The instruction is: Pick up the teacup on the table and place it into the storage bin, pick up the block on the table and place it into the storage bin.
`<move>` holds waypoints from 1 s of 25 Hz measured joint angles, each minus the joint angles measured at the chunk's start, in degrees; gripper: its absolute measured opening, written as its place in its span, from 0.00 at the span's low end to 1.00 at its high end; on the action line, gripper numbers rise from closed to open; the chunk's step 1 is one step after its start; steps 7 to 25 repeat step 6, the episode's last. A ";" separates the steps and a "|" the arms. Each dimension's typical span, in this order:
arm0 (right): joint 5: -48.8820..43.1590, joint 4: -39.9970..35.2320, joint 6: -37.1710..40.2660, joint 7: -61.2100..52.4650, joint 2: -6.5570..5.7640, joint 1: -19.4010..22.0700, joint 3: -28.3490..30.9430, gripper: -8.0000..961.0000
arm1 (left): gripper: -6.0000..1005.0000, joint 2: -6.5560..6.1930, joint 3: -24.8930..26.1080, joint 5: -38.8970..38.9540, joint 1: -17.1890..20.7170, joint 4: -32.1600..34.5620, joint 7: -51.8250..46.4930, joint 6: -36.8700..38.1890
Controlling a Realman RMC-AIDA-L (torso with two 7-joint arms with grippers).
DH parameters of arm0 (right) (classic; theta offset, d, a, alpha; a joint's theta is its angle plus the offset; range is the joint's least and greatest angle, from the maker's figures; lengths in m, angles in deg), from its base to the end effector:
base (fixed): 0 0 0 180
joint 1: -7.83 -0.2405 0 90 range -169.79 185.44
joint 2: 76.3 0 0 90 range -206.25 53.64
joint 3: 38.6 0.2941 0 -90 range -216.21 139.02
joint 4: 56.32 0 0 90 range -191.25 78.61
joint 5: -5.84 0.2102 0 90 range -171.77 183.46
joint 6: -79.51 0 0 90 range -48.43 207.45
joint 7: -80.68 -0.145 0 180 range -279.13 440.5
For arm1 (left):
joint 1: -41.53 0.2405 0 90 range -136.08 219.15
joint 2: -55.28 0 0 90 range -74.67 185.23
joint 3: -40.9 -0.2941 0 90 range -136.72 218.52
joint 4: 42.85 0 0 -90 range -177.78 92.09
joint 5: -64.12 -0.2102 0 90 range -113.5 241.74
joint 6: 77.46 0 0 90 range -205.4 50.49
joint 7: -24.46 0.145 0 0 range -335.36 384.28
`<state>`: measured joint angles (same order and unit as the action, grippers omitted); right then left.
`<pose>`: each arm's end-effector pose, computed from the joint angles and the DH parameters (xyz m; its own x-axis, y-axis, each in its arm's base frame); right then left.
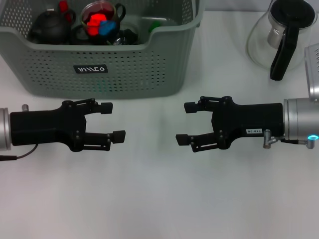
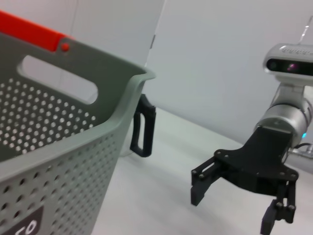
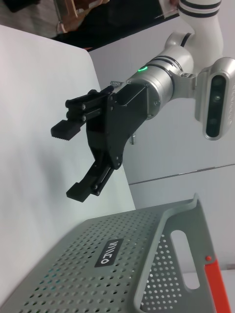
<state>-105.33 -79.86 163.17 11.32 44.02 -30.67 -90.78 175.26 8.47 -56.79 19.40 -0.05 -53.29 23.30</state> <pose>0.2490 0.3464 -0.0922 0.8698 -0.2547 -0.4226 -0.2794 -0.9602 0.0035 -0.3278 0.2856 -0.0035 0.7637 0.3986 0.5077 0.5020 -0.8612 -0.0789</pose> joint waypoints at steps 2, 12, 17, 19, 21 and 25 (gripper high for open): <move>-0.01 0.00 0.00 0.07 0.00 0.00 0.05 0.96 | 0.90 0.00 0.00 0.09 -0.13 0.00 0.03 0.21; -0.01 0.00 0.00 0.15 0.00 0.00 0.06 0.96 | 0.90 -0.01 0.00 0.02 -0.49 0.00 0.05 0.34; -0.01 0.00 0.00 0.15 0.00 0.00 0.06 0.96 | 0.90 -0.01 0.00 0.02 -0.49 0.00 0.05 0.34; -0.01 0.00 0.00 0.15 0.00 0.00 0.06 0.96 | 0.90 -0.01 0.00 0.02 -0.49 0.00 0.05 0.34; -0.01 0.00 0.00 0.15 0.00 0.00 0.06 0.96 | 0.90 -0.01 0.00 0.02 -0.49 0.00 0.05 0.34; -0.01 0.00 0.00 0.15 0.00 0.00 0.06 0.96 | 0.90 -0.01 0.00 0.02 -0.49 0.00 0.05 0.34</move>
